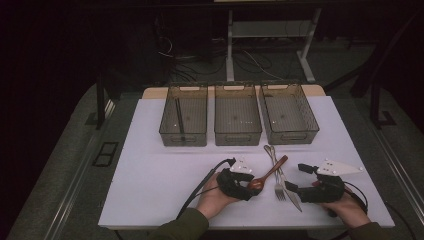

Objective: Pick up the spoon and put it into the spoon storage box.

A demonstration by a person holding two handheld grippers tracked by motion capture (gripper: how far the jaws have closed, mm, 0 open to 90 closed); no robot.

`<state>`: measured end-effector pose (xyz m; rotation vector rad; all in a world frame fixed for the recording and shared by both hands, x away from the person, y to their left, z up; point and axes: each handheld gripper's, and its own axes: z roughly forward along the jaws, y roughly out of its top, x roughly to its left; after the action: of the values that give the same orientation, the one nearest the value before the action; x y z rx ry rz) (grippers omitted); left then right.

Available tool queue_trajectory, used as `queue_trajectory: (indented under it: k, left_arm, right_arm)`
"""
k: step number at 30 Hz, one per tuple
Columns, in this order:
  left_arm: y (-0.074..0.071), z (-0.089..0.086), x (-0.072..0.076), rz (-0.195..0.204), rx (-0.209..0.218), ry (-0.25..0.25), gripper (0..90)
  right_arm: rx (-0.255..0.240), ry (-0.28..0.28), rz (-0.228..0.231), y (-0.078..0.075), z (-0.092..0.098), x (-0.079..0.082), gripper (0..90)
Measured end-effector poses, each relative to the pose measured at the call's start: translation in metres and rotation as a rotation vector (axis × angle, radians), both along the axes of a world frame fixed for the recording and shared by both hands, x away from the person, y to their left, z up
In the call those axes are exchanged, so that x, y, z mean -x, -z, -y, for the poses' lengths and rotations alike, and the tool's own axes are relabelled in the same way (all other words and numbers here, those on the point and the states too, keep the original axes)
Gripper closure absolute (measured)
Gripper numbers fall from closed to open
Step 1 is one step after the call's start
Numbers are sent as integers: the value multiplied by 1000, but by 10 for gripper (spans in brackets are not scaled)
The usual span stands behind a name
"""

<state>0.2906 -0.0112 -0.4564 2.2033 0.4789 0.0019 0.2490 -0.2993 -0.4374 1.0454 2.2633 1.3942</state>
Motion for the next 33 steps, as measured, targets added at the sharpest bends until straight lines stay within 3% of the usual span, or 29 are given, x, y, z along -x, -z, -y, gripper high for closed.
queue_trajectory:
  k: [10, 17, 18, 22, 33]
  left_arm:
    - [0, 3, 3, 23, -25, 1, 499]
    - [-3, 5, 6, 22, -61, 28, 611]
    - [-2, 7, 8, 10, -39, 13, 624]
    - [-4, 8, 9, 4, -43, 8, 698]
    - [-6, 10, 11, -13, -42, -26, 780]
  right_arm:
    - [-2, 1, 1, 0, 0, 0, 161]
    - [-4, 1, 0, -1, 0, 0, 161]
    - [-4, 2, 0, -1, 0, 0, 161]
    - [-7, 4, 0, -1, 1, 0, 161]
    - [-18, 0, 3, -2, 1, 1, 161]
